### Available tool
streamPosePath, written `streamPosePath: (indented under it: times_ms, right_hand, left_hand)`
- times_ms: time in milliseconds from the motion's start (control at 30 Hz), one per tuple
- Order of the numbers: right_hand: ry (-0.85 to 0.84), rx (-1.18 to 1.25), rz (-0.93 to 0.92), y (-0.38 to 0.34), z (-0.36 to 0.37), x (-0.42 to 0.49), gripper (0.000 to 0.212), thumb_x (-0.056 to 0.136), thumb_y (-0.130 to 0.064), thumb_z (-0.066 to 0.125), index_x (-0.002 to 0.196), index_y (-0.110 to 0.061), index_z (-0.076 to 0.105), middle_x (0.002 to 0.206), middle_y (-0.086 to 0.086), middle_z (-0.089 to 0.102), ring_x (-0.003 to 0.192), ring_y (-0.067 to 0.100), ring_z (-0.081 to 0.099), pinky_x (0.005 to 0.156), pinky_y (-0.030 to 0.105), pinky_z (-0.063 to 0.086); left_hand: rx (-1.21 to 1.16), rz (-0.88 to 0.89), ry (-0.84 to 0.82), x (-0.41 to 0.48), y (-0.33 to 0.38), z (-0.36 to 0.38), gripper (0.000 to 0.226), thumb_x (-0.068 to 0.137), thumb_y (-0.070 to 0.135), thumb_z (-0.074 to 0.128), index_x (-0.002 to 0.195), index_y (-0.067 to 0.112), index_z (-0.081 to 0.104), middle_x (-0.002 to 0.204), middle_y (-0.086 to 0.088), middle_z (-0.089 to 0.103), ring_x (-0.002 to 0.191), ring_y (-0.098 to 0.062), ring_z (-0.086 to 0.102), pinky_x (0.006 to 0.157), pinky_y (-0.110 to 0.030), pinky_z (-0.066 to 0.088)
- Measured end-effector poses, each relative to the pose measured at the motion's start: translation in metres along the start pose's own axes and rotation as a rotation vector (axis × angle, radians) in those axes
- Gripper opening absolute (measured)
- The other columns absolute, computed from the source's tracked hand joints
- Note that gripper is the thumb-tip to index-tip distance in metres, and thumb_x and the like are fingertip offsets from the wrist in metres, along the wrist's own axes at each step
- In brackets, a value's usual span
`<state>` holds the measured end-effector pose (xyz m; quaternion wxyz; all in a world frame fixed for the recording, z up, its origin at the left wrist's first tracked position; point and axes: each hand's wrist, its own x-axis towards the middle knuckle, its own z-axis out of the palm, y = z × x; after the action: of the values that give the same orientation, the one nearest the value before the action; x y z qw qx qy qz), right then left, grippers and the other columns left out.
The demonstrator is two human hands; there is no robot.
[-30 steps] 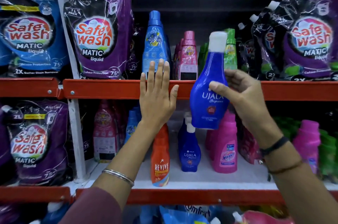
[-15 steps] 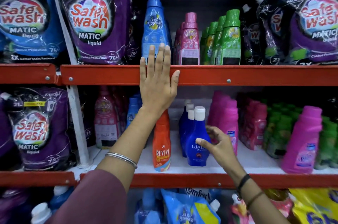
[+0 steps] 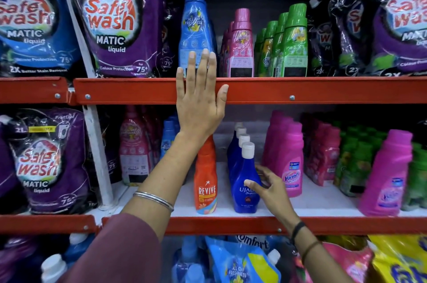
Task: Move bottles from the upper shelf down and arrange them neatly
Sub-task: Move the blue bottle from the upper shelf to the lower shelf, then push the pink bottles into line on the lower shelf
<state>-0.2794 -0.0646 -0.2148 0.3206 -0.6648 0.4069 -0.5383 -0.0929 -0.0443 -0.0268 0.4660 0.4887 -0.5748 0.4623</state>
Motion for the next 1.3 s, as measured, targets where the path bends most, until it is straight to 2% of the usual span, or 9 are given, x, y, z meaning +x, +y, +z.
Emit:
streamPosePath:
  times_ms: [133,233,300,367,533,633,867,1000,1300]
  right_hand:
    - [0.01,-0.026,-0.024,-0.001,-0.001,-0.005,0.05,0.075,-0.034,0.075,0.121,-0.023,0.059,0.118,-0.005,0.068,0.11,0.013,0.063,0.101,0.039,0.049]
    - [0.091,-0.015,-0.051,-0.004,-0.016,-0.013,0.043,0.08,-0.027,0.071,0.121,-0.026,0.058,0.12,-0.008,0.064,0.113,0.009,0.06,0.093,0.013,0.047]
    - [0.254,-0.015,-0.099,-0.007,-0.034,-0.019,0.043,0.082,-0.024,0.069,0.123,-0.021,0.057,0.121,-0.003,0.064,0.113,0.012,0.06,0.088,0.005,0.044]
    - [0.458,-0.013,-0.155,-0.012,-0.056,-0.026,0.042,0.085,-0.018,0.067,0.126,-0.018,0.056,0.118,0.004,0.065,0.11,0.016,0.061,0.091,0.01,0.046]
    - [0.844,-0.12,-0.241,-0.006,-0.126,-0.029,0.049,0.084,-0.03,0.063,0.129,-0.014,0.052,0.127,0.015,0.061,0.118,0.028,0.057,0.102,0.047,0.045]
    - [0.966,-0.241,-0.193,0.002,-0.166,-0.026,0.059,0.083,-0.033,0.063,0.135,-0.009,0.044,0.135,0.018,0.052,0.128,0.034,0.047,0.108,0.049,0.037]
    - [0.811,-0.406,0.105,0.024,-0.215,-0.018,0.097,0.074,-0.039,0.076,0.145,-0.006,0.019,0.15,0.023,0.028,0.139,0.04,0.03,0.11,0.054,0.033]
    - [0.718,-0.563,0.192,0.033,-0.225,-0.018,0.093,0.073,-0.038,0.076,0.141,-0.002,0.025,0.143,0.026,0.037,0.127,0.045,0.043,0.098,0.055,0.041]
    - [0.776,-0.641,0.122,0.008,-0.22,-0.017,0.078,0.063,-0.037,0.083,0.12,0.0,0.044,0.116,0.025,0.057,0.101,0.044,0.059,0.076,0.048,0.046]
  left_hand:
    - [0.031,0.005,-0.018,0.0,0.001,-0.002,0.058,0.101,0.039,0.028,0.151,0.009,0.02,0.158,-0.009,0.024,0.147,-0.028,0.016,0.119,-0.046,0.001]
    - [0.036,0.039,-0.047,0.0,0.008,-0.005,0.059,0.101,0.04,0.025,0.151,0.011,0.017,0.16,-0.008,0.022,0.148,-0.027,0.014,0.118,-0.046,-0.007]
    - [0.021,0.061,-0.061,0.001,0.016,-0.006,0.06,0.101,0.043,0.023,0.152,0.013,0.016,0.16,-0.005,0.021,0.148,-0.026,0.013,0.117,-0.047,-0.008]
    - [-0.009,0.053,-0.069,0.005,0.026,-0.005,0.06,0.101,0.045,0.022,0.152,0.013,0.016,0.16,-0.005,0.02,0.148,-0.026,0.012,0.118,-0.048,-0.005]
    - [-0.054,0.046,-0.088,0.014,0.044,-0.004,0.061,0.101,0.047,0.02,0.152,0.014,0.013,0.161,-0.005,0.017,0.149,-0.027,0.01,0.118,-0.051,-0.001]
    - [-0.052,0.035,-0.096,0.016,0.047,-0.001,0.062,0.102,0.048,0.02,0.153,0.014,0.012,0.161,-0.005,0.016,0.149,-0.026,0.009,0.117,-0.051,-0.002]
    - [-0.026,0.025,-0.075,0.013,0.047,0.005,0.061,0.102,0.047,0.025,0.153,0.016,0.013,0.161,-0.004,0.017,0.149,-0.025,0.01,0.118,-0.051,0.0]
    - [-0.025,0.021,-0.073,0.013,0.047,0.006,0.061,0.102,0.048,0.023,0.153,0.015,0.014,0.161,-0.003,0.018,0.149,-0.026,0.011,0.118,-0.051,0.001]
    - [-0.031,0.033,-0.041,0.013,0.044,0.009,0.061,0.102,0.047,0.026,0.152,0.015,0.016,0.16,-0.003,0.022,0.148,-0.026,0.014,0.118,-0.051,0.002]
